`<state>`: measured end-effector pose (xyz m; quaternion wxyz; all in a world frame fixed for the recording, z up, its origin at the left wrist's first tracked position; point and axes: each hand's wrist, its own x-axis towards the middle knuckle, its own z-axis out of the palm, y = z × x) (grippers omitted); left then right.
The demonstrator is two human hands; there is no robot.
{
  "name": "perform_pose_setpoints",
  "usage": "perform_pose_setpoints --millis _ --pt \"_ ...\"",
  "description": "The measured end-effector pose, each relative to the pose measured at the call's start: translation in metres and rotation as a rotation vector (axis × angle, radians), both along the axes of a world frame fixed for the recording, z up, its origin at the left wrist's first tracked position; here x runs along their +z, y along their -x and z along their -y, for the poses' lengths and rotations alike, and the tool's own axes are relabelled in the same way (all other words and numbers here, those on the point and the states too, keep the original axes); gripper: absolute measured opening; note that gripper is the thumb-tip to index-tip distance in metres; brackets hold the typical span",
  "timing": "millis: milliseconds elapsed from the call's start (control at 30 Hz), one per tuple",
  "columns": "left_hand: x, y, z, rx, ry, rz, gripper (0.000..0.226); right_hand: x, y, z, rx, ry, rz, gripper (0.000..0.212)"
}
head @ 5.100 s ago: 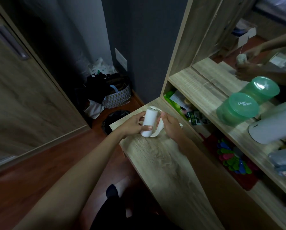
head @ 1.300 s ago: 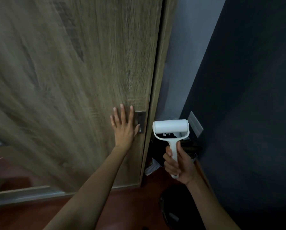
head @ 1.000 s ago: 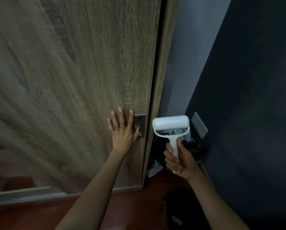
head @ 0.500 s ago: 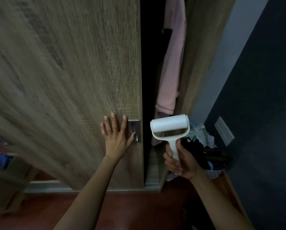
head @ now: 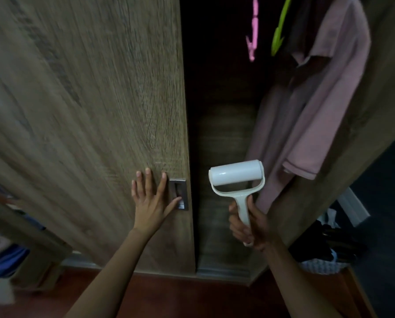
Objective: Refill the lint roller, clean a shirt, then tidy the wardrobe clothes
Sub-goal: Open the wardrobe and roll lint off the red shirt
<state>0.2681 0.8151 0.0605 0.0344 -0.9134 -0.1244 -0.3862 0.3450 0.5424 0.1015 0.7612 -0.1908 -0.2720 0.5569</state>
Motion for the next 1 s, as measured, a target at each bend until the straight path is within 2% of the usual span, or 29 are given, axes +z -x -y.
perform_pose_setpoints --millis 267,467,733,867,1000 --pt "0.004 0.035 -0.079 0.007 0.018 -0.053 0.088 -0.007 0.020 -0.071 0.035 -0.071 -0.002 0.052" --pt "0.006 0.060 -0.128 0.036 0.087 -0.100 0.092 -0.006 0.031 -0.108 0.078 -0.043 -0.031 0.051" --pt "0.025 0.070 -0.135 0.122 0.283 -0.073 0.124 0.010 0.024 -0.148 0.147 0.016 -0.090 0.061" --pt "0.028 0.076 -0.145 0.155 0.318 -0.080 0.125 0.014 0.024 -0.163 0.178 0.061 -0.060 0.059" --pt "0.030 0.082 -0.156 0.167 0.362 -0.080 0.125 0.015 0.026 -0.173 0.218 0.022 -0.055 0.053"
